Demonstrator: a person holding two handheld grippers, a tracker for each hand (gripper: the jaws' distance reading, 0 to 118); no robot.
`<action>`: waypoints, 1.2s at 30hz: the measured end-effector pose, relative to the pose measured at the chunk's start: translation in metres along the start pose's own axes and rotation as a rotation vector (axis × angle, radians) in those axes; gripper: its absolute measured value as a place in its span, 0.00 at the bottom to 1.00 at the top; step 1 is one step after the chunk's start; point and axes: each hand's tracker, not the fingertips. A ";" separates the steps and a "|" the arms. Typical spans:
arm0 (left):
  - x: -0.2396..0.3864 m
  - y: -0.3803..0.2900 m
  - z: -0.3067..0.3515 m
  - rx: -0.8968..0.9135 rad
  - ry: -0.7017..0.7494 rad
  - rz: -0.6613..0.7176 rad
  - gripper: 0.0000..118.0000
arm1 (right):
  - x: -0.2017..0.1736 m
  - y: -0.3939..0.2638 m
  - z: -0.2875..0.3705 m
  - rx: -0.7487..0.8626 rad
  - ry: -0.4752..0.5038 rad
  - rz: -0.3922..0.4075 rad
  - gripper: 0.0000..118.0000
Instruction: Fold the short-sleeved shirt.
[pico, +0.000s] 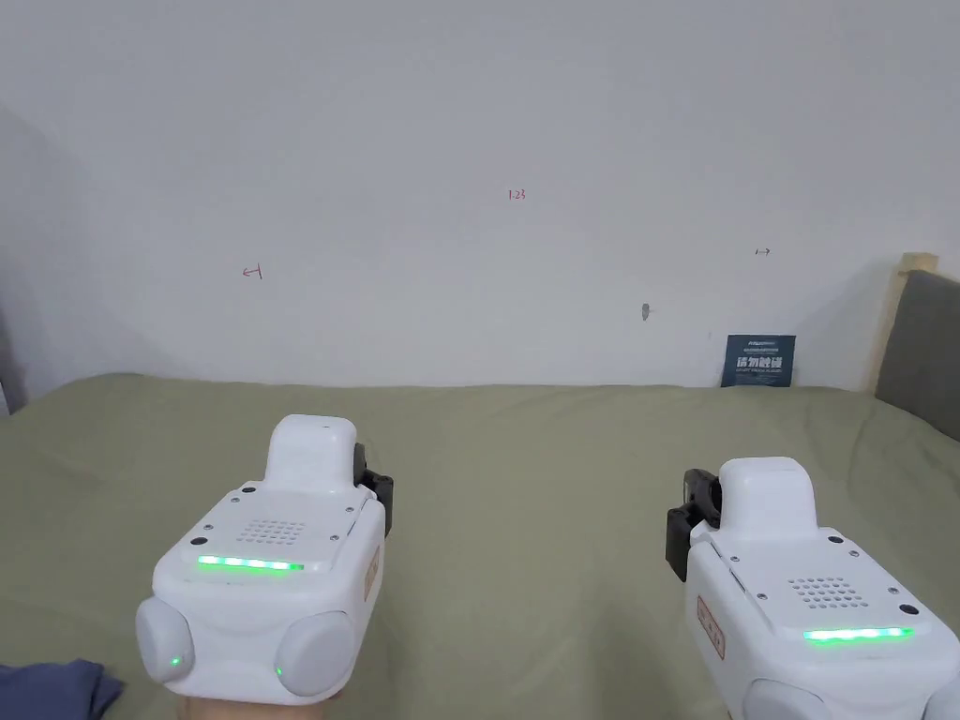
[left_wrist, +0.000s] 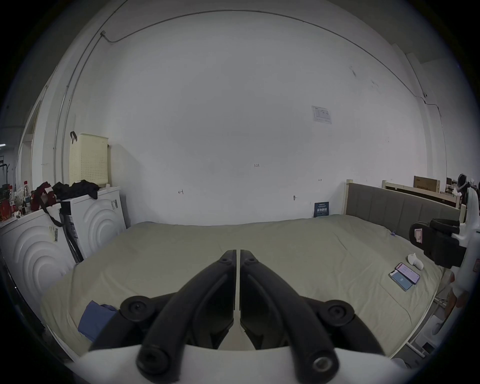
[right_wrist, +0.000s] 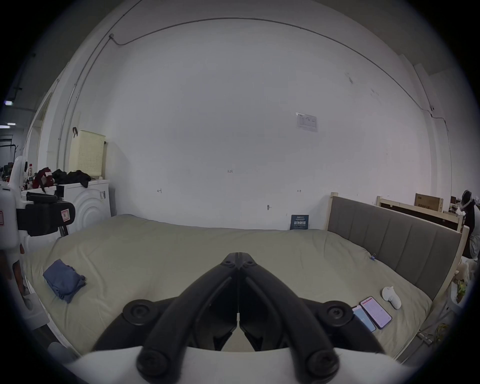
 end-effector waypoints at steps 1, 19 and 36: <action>0.003 0.001 -0.001 0.000 0.004 -0.001 0.02 | -0.001 0.001 0.001 0.008 0.003 -0.004 0.02; 0.005 -0.003 -0.002 -0.005 0.070 -0.020 0.98 | 0.001 0.006 -0.001 0.025 0.021 0.005 1.00; -0.008 -0.002 0.007 -0.005 0.073 -0.004 0.98 | -0.003 0.013 -0.001 -0.047 -0.016 0.007 1.00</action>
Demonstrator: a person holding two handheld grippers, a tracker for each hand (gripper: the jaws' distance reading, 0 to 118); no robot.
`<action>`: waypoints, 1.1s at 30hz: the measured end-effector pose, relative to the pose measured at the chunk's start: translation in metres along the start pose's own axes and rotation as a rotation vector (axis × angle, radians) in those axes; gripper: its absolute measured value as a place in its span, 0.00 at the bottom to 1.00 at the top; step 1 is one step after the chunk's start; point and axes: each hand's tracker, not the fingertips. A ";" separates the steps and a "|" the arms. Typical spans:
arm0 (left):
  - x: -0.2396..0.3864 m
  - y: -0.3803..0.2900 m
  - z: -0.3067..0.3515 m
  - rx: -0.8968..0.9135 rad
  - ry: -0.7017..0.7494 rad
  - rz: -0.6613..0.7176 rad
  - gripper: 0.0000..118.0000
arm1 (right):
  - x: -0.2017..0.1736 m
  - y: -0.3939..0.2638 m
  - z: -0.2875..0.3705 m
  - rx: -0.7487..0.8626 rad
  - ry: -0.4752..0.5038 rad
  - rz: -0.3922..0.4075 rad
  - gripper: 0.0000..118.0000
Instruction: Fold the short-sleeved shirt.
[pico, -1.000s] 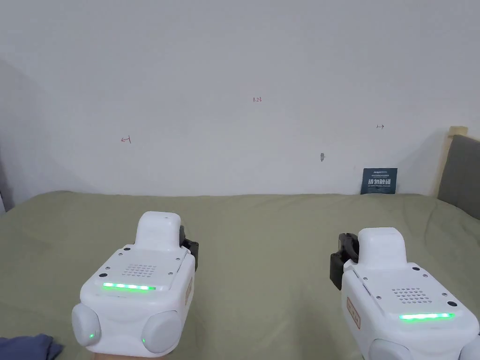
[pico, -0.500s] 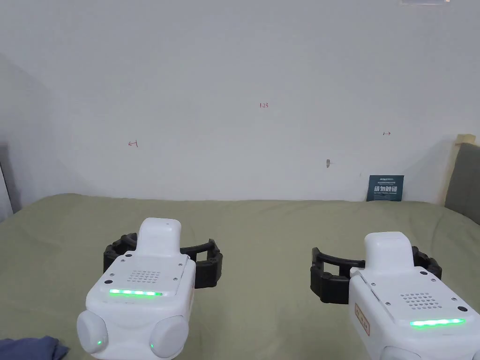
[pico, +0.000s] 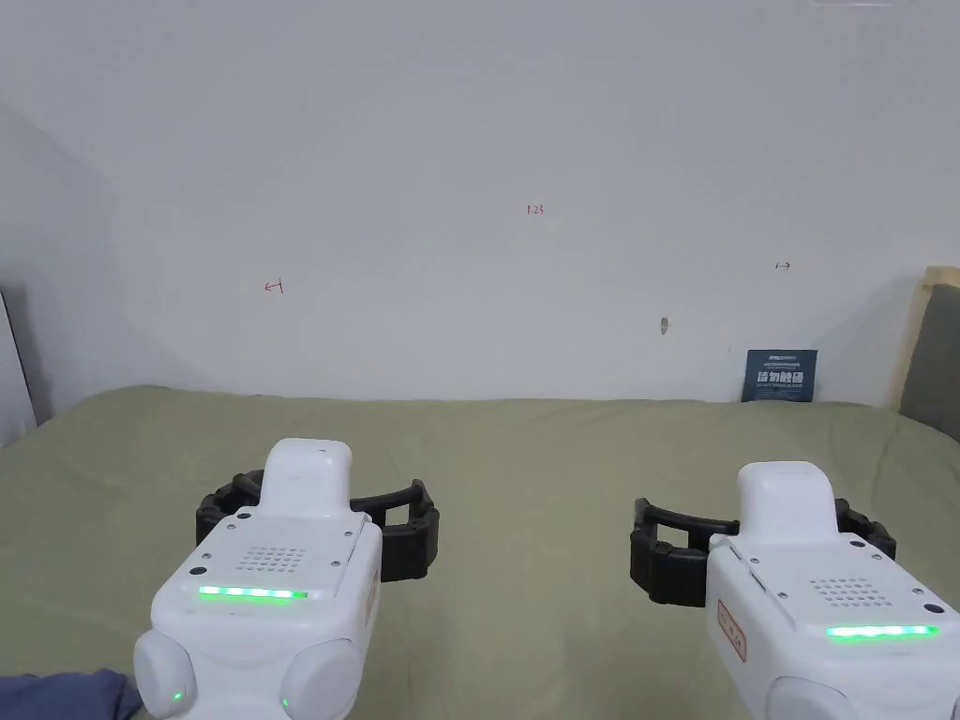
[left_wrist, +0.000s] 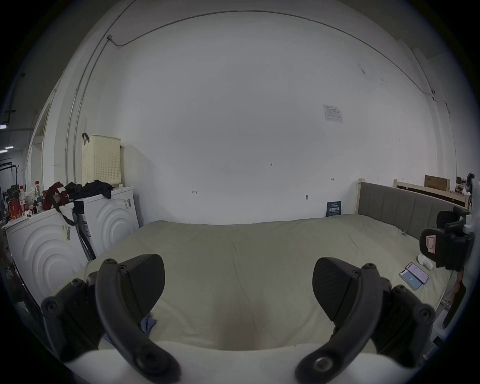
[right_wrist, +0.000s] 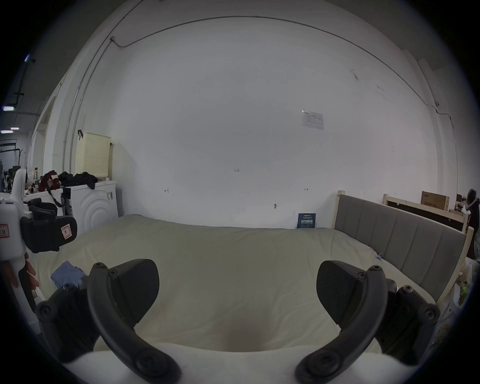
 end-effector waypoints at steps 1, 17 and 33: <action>0.000 0.001 0.001 0.001 -0.003 -0.005 0.98 | -0.003 0.001 0.000 -0.024 -0.015 0.019 1.00; 0.006 0.006 0.007 -0.005 -0.040 0.003 0.98 | -0.013 0.004 0.007 -0.011 -0.051 0.016 1.00; 0.002 0.006 0.005 -0.016 -0.024 -0.001 0.98 | 0.003 -0.004 0.009 0.068 0.018 -0.077 1.00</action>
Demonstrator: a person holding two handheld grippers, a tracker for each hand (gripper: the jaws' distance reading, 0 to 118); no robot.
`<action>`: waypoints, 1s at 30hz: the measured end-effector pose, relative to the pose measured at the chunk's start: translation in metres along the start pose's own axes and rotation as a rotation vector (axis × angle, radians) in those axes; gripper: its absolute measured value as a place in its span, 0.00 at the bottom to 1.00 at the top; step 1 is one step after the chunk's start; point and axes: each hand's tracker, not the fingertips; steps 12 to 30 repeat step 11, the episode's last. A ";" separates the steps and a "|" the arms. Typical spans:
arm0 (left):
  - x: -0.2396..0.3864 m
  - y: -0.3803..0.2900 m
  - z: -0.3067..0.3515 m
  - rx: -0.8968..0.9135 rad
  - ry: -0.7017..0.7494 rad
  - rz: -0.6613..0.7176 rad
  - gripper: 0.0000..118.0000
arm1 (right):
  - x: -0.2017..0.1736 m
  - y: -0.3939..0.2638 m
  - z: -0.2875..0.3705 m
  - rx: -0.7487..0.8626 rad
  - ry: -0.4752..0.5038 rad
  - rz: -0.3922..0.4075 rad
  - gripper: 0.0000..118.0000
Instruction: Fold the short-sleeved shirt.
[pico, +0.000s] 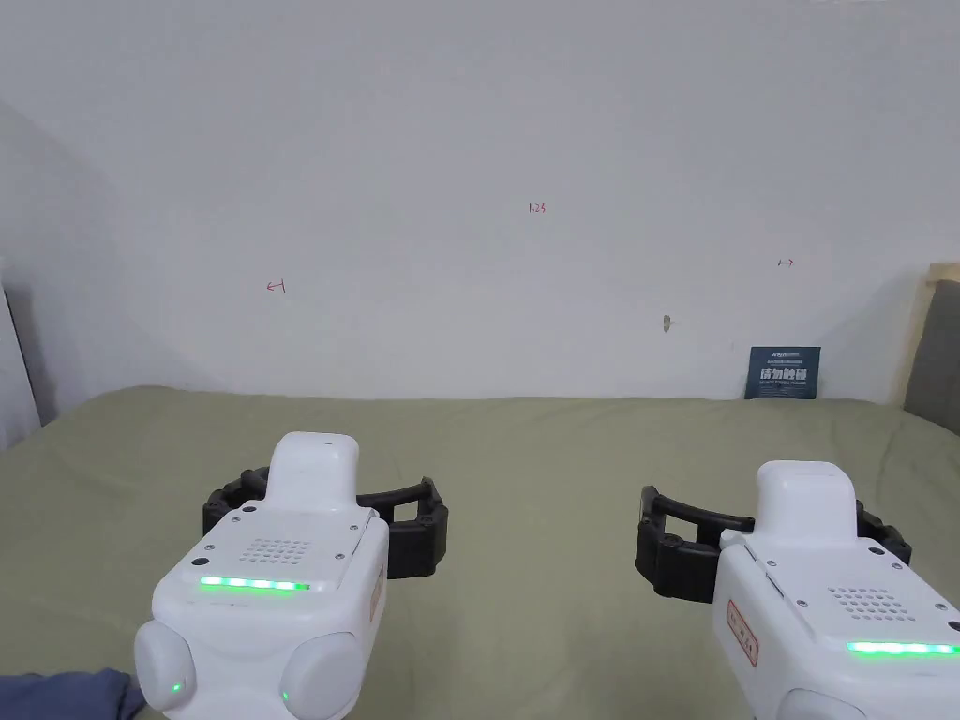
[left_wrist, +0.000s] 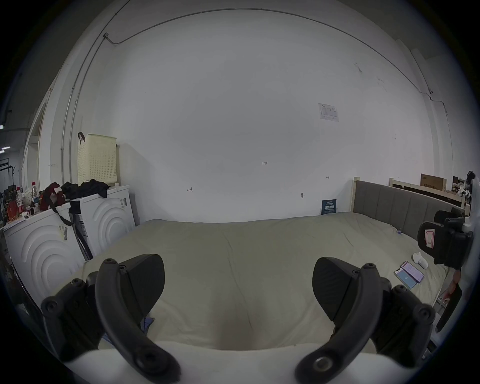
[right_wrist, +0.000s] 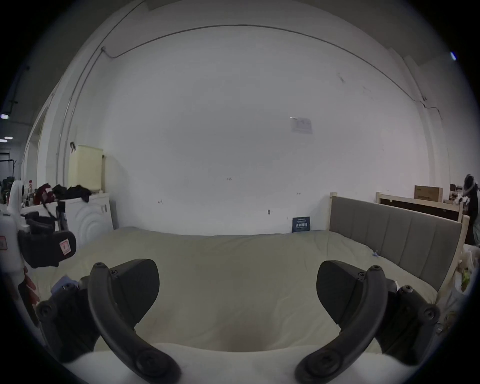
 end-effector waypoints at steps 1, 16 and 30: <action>0.000 0.000 0.000 0.001 0.001 0.002 0.98 | 0.002 0.000 -0.001 -0.001 0.001 0.001 1.00; -0.001 0.002 0.001 0.002 0.002 0.002 0.98 | 0.002 -0.001 -0.001 -0.009 -0.001 0.039 1.00; -0.001 0.002 0.001 0.002 0.002 0.002 0.98 | 0.002 -0.001 -0.001 -0.009 -0.001 0.039 1.00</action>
